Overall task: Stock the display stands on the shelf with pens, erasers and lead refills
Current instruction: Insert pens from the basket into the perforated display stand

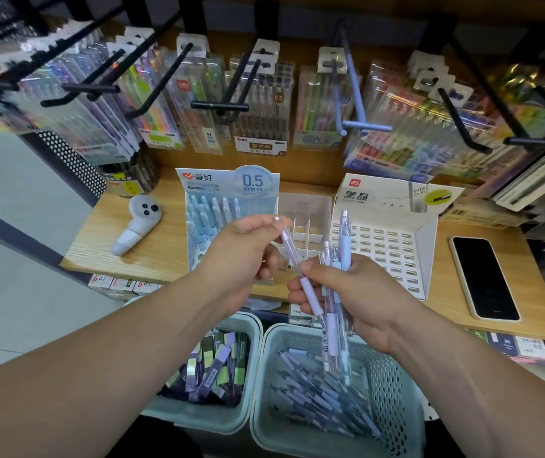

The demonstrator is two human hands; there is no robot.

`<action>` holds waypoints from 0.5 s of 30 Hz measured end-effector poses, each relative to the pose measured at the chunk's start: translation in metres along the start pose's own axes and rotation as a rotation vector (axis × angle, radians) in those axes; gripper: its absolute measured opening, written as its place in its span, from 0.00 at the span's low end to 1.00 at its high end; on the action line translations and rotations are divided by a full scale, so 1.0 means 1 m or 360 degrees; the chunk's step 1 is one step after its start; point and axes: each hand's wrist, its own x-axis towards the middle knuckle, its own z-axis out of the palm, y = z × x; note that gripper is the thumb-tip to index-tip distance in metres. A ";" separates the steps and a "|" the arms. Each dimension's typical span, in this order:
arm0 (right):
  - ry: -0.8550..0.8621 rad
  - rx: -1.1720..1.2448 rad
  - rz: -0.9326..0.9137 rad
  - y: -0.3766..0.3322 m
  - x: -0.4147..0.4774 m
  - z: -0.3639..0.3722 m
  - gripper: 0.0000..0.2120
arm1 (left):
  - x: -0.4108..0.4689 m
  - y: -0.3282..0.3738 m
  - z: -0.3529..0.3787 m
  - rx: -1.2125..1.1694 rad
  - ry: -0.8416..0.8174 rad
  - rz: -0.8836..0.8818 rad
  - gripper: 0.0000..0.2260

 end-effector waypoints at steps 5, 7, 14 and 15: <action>0.0078 -0.0094 -0.0126 0.003 0.002 -0.001 0.03 | -0.002 -0.004 0.005 0.0222 0.0009 0.0095 0.13; 0.0115 -0.0133 -0.0150 0.004 0.003 0.000 0.04 | 0.000 -0.002 0.006 0.0299 0.0010 0.0123 0.13; 0.0364 -0.0169 -0.0152 0.004 0.009 -0.009 0.05 | 0.016 0.033 -0.019 0.0629 0.0253 0.0458 0.07; 0.0365 -0.0166 -0.0145 0.004 0.008 -0.009 0.05 | 0.018 0.034 -0.023 0.0783 0.0299 0.0534 0.07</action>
